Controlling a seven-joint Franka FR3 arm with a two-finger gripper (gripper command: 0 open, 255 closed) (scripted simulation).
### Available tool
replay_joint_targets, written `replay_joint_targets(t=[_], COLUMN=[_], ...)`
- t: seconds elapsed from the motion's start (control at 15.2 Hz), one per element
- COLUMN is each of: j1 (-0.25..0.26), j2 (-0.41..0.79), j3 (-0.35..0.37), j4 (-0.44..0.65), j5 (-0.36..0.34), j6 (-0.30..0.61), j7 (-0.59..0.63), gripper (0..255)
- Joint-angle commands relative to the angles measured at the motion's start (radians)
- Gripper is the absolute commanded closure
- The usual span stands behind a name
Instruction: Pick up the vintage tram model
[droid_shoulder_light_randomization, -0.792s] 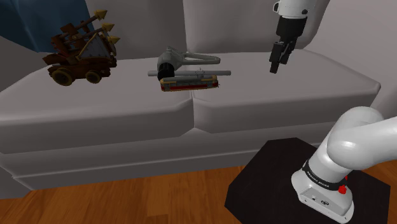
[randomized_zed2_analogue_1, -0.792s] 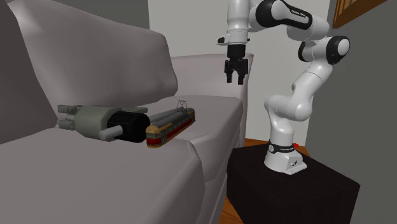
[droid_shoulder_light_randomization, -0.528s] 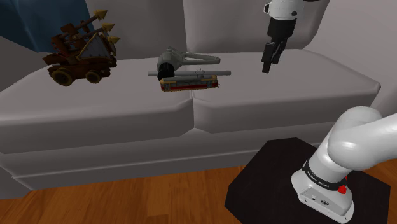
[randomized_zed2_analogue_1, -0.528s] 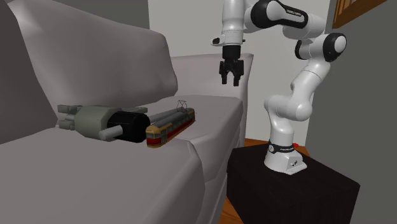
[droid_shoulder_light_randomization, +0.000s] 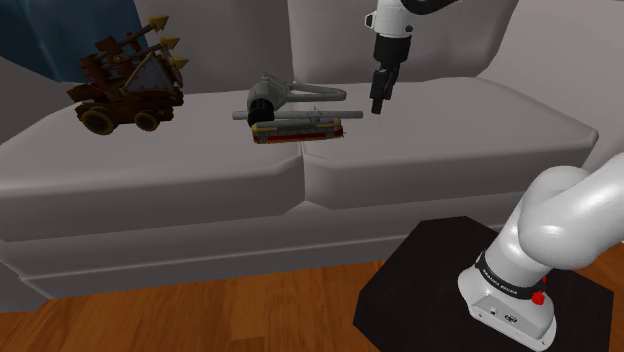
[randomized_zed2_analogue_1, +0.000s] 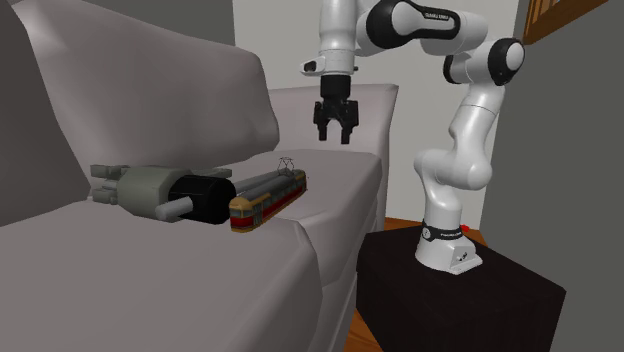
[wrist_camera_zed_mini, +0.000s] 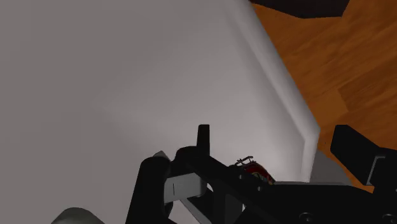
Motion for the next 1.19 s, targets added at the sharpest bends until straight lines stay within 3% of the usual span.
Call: replay_joint_targets(t=[0.0, 0.46, 0.99, 1.12], j1=[0.017, 0.068, 0.118, 0.118], j2=[0.066, 0.297, 0.558, 0.56], j3=[0.003, 0.026, 0.071, 0.072], j4=[0.039, 0.224, 0.492, 0.481], j5=[0.007, 0.03, 0.041, 0.041], j6=[0.034, 0.102, 0.119, 0.133], j7=[-0.033, -0.143, -0.253, -0.255], gripper=[0, 0, 0, 0])
